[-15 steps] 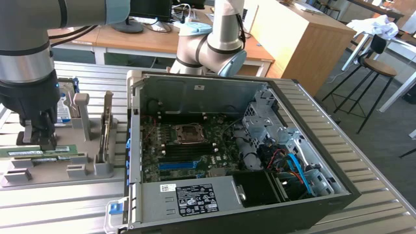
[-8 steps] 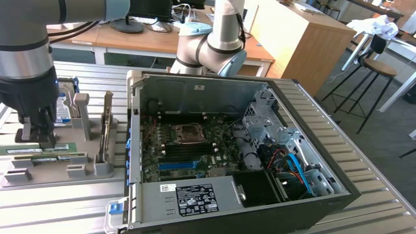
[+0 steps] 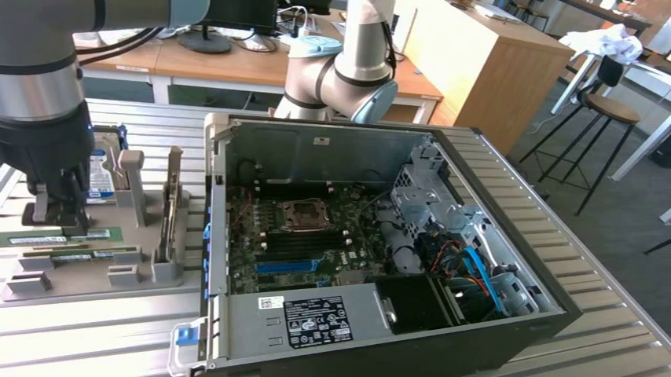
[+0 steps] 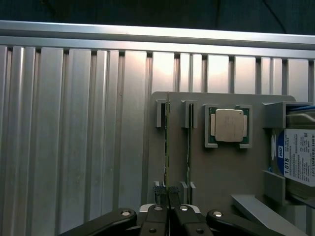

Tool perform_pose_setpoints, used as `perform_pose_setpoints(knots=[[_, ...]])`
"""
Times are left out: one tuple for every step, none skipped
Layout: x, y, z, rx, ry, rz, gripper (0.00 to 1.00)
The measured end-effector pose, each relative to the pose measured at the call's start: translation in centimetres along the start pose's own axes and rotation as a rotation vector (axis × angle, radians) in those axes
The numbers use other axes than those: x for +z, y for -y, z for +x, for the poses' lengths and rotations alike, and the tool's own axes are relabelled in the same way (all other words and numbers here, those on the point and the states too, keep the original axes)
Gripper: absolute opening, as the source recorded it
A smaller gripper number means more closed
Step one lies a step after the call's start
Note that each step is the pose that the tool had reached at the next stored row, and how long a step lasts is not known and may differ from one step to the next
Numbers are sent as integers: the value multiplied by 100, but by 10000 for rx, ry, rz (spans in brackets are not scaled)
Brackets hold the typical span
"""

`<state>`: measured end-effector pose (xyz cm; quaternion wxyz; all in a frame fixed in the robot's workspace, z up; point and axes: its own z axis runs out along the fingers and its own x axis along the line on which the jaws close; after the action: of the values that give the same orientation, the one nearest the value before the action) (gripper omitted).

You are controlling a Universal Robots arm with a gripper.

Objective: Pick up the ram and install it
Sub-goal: 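Pick up the ram and move it above insertion slot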

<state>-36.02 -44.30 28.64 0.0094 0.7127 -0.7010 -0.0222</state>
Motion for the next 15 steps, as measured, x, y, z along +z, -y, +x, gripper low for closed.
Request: perform_pose_setpoints(knots=[[-5, 0, 0, 0, 0, 0, 11], [-10, -1, 0, 0, 0, 1, 11], [-15, -1, 0, 0, 0, 0, 11], [-20, -1, 0, 0, 0, 0, 11], [-25, -1, 0, 0, 0, 0, 11], [-32, -1, -1, 0, -1, 0, 11], [-39, -2, -1, 0, 0, 0, 11], [-48, -2, -1, 0, 0, 0, 11], [-57, -3, -1, 0, 0, -1, 11], [-66, -3, -1, 0, -1, 0, 11], [-76, -3, -1, 0, 0, -1, 11], [-84, -4, -1, 0, 0, 0, 11], [-92, -4, -2, 0, -1, 0, 11], [-98, -4, -2, 0, 0, 0, 11], [-104, -5, -2, 0, 0, 0, 11]])
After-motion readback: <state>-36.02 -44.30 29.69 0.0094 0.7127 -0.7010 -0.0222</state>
